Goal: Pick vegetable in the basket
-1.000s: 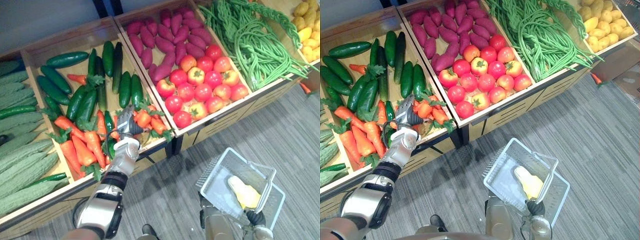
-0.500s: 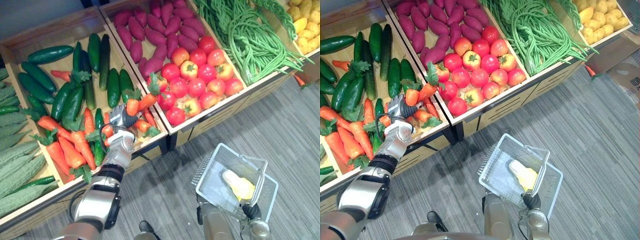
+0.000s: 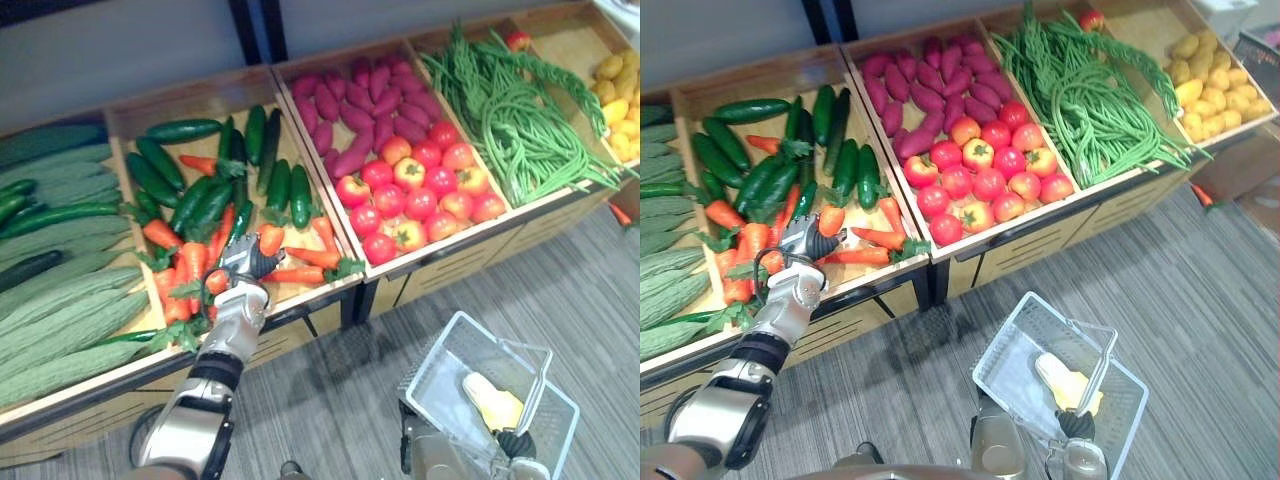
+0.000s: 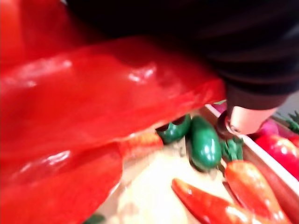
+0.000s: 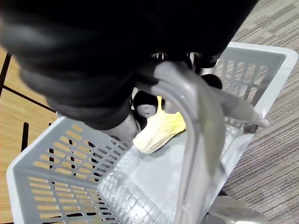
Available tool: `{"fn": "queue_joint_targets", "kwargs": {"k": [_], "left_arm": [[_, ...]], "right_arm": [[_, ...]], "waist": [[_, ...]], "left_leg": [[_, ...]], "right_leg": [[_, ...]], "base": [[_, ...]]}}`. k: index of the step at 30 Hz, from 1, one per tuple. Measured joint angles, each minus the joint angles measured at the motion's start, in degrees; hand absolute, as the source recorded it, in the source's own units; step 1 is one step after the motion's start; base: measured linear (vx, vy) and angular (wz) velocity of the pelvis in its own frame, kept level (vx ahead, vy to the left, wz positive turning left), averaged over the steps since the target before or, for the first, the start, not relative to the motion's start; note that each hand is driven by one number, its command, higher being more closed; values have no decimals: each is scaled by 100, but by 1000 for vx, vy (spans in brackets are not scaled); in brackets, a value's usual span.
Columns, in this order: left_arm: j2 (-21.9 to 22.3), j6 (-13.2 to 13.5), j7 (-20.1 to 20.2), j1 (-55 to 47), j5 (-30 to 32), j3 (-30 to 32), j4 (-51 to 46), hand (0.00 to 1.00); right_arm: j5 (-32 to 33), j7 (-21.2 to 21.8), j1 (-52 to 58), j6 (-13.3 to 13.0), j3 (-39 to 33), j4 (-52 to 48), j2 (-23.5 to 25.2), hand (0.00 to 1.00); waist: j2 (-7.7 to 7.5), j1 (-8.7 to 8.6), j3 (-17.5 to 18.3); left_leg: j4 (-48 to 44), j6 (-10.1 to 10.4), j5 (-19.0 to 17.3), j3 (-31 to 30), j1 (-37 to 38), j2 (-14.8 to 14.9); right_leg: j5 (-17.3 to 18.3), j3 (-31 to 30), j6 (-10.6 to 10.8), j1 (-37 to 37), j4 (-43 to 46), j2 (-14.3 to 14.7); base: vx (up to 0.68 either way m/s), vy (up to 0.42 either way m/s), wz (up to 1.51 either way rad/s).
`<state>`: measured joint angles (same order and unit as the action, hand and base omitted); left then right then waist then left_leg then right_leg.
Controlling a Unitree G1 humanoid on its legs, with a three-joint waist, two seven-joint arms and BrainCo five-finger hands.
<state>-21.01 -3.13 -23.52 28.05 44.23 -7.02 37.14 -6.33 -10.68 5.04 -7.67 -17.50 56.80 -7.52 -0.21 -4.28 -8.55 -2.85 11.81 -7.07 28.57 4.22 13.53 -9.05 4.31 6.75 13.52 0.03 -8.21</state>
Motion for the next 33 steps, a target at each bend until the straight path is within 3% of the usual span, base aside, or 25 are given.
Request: {"fn": "queue_joint_targets", "kwargs": {"k": [5, 9, 14, 17, 22, 25, 29, 33], "left_arm": [[-361, 30, 40, -345, 374, -65, -766, 100], [-603, 151, 50, -455, 433, -182, -1316, 100], [-728, 390, 79, -776, 433, -344, -2129, 100], [-857, 708, 134, -946, 429, -812, -2779, 100], [-915, 1342, 294, -1035, 385, -1596, -3619, 100], [-1170, 1812, 624, -1030, 196, -2225, -3894, 100], [-1346, 2170, 984, -944, -165, -2824, -3896, 100], [-1370, 2319, 1280, -769, -537, -3350, -3896, 100]], "right_arm": [[-205, -2, 196, 139, -267, 38, -51, 100], [-507, -3, 161, 212, -458, 38, -201, 100], [-1139, 73, -35, 257, -434, 21, -885, 100], [-1468, 282, -49, 260, 76, -517, -1408, 100], [-1843, 661, -32, 37, 1155, -2013, -2403, 100], [-1833, 1059, -22, -220, 1917, -3102, -3039, 100], [-1584, 1501, -1, -580, 2604, -4061, -3596, 100], [-1331, 1639, -95, -795, 3122, -4553, -3960, 100]], "waist": [[70, 57, 417], [63, 131, 536], [63, 134, 652], [52, 122, 661], [13, 97, 698], [-40, -32, 726], [-93, -40, 781], [-85, -19, 795]], "left_leg": [[121, -45, 81, -311, 38, -49], [186, -58, 114, -396, 102, -116], [281, -58, 114, -261, 281, -180], [285, -22, 29, 78, 502, -204], [231, 45, -205, 883, 942, -206], [135, 92, -326, 1332, 1180, -186], [48, 133, -440, 1802, 1339, -188], [-93, 196, -536, 2113, 1442, -193]], "right_leg": [[-9, 241, 13, -318, -157, -75], [-27, 261, 37, -411, -233, -117], [-69, 106, 94, -487, -317, -112], [-111, -240, 144, -470, -315, -33], [-177, -984, 155, -376, -298, 231], [-190, -1327, 155, -358, -258, 397], [-210, -1684, 156, -241, -173, 525], [-247, -1933, 173, -194, -150, 669]], "base": [[-41, -27, 28], [-24, -8, 7], [10, 2, -14], [23, 16, -56], [16, 1, -78], [-2, -6, -66], [-51, -5, -57], [-59, -22, -41]]}}
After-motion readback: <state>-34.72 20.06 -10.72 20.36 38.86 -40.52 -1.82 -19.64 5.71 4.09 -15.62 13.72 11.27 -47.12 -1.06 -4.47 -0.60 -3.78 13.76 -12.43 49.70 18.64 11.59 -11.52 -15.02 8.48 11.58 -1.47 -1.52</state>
